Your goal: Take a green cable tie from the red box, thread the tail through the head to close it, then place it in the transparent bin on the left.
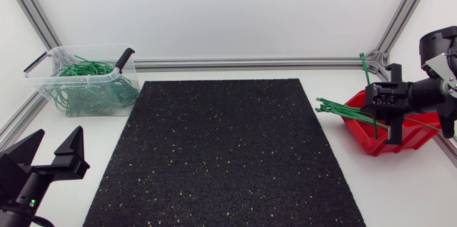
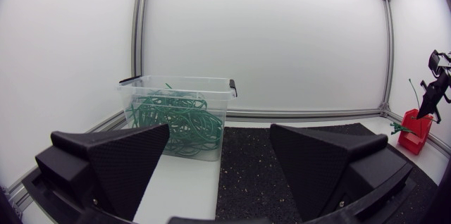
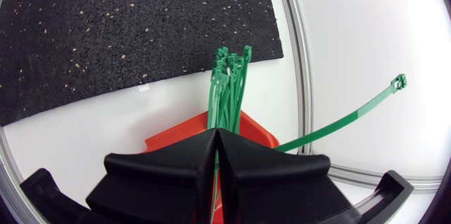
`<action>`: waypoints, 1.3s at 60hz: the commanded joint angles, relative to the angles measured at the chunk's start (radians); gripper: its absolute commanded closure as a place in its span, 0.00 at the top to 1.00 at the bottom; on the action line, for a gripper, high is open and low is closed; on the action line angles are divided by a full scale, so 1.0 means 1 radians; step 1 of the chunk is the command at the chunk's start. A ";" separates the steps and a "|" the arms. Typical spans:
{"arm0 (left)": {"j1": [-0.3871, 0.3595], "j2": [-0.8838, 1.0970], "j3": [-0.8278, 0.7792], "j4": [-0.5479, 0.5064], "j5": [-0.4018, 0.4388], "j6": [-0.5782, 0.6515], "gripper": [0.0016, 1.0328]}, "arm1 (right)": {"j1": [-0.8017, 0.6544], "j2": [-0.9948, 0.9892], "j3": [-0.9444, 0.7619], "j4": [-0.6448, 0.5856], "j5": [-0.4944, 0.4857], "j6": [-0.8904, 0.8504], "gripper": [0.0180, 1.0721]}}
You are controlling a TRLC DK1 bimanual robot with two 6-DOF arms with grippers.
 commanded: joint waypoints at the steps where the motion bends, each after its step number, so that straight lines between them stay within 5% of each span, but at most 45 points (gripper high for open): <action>1: -0.005 -0.007 -0.039 -0.021 0.007 -0.008 0.96 | 0.002 -0.020 -0.083 0.023 0.001 -0.049 0.33; 6: -0.004 -0.007 -0.039 -0.021 0.007 -0.008 0.96 | 0.004 -0.018 -0.106 0.038 0.008 -0.073 0.53; 11: -0.004 -0.007 -0.039 -0.021 0.007 -0.008 0.96 | 0.002 -0.023 -0.123 0.041 0.013 -0.099 0.59; 54: -0.005 -0.007 -0.039 -0.027 0.014 -0.008 0.96 | 0.085 -0.195 -0.109 -0.028 -0.027 -0.070 0.60; 69: -0.002 -0.007 -0.039 -0.027 0.014 -0.008 0.96 | 0.291 -0.249 -0.215 0.003 0.097 -0.033 0.60; 78: 0.002 -0.007 -0.039 -0.027 0.014 -0.008 0.96 | 0.380 -0.203 -0.303 0.146 0.186 -0.035 0.60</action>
